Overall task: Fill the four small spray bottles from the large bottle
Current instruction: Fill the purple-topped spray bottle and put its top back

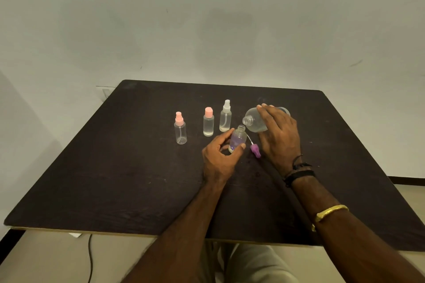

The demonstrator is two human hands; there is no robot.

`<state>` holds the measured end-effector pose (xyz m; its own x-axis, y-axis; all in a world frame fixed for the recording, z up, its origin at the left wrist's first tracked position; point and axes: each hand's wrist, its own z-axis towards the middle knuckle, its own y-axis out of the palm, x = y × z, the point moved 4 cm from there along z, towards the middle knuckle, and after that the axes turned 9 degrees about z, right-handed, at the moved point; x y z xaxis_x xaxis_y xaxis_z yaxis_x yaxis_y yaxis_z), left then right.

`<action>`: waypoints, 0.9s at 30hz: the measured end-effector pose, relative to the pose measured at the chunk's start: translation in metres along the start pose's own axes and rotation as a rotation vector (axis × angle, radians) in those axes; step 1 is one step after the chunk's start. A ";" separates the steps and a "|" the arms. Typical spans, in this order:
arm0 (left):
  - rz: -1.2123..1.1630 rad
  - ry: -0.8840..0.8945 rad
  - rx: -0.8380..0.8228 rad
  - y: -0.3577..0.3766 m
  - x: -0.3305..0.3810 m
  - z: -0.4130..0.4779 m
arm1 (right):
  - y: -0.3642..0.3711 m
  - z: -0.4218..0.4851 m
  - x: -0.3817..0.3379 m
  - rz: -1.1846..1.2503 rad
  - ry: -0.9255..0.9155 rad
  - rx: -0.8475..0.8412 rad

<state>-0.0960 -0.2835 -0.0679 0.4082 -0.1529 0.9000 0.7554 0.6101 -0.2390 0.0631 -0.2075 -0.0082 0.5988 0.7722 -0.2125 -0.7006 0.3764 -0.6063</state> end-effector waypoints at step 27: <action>0.052 -0.064 -0.069 -0.002 0.003 -0.001 | 0.015 -0.007 0.025 0.397 0.602 0.147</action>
<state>-0.0957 -0.2855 -0.0654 0.4158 -0.0716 0.9066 0.7686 0.5605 -0.3083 0.0708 -0.1860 -0.0282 0.3690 0.4656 -0.8044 -0.9285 0.2240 -0.2963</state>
